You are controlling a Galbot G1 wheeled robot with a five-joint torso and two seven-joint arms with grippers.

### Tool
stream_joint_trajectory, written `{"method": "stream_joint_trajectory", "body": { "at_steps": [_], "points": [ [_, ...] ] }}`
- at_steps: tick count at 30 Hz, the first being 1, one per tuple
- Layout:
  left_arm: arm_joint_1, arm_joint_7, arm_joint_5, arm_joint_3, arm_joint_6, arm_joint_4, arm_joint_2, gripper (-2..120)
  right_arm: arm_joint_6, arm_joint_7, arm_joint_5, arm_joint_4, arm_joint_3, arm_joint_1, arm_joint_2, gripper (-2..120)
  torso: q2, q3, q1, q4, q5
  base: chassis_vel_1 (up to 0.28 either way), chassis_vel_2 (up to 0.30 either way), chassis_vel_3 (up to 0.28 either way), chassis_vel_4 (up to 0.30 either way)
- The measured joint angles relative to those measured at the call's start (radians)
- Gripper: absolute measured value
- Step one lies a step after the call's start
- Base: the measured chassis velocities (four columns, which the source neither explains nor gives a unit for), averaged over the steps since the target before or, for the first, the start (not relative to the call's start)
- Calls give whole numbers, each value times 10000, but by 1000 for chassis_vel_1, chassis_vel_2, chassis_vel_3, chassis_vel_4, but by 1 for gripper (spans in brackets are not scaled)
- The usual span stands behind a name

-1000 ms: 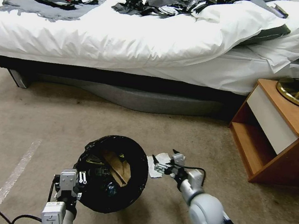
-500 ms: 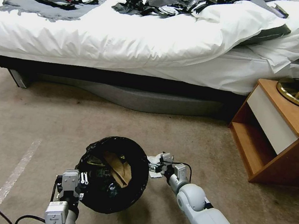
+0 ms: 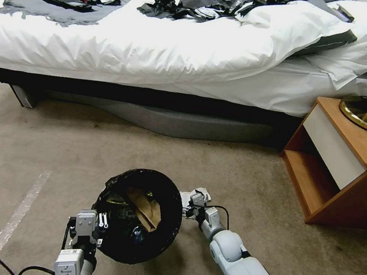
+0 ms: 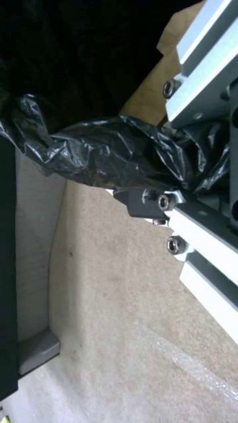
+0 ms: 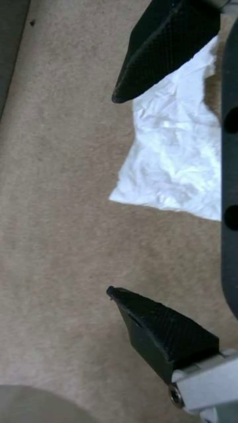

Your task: Pick up the trash bin, then pick up the garbage from the floor and place it into the trash bin.

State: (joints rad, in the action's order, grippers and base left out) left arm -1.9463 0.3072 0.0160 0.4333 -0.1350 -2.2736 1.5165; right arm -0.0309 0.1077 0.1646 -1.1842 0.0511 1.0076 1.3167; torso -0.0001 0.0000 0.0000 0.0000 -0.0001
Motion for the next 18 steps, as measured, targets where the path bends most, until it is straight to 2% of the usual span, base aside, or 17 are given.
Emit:
{"method": "stream_joint_trajectory", "body": {
  "at_steps": [5, 18],
  "points": [
    [0, 4, 0, -6, 11, 42, -8, 1, -325, -36, -624, 427, 4, 32, 17, 100, 0, 0, 1, 0, 1, 0, 0, 0, 0],
    [-16, 13, 12, -5, 14, 41, -40, 1, -557, -87, -818, 1231, -104, -111, 159, 100, 0, 0, 0, -1, 1, 0, 0, 0, 0]
  ]
}}
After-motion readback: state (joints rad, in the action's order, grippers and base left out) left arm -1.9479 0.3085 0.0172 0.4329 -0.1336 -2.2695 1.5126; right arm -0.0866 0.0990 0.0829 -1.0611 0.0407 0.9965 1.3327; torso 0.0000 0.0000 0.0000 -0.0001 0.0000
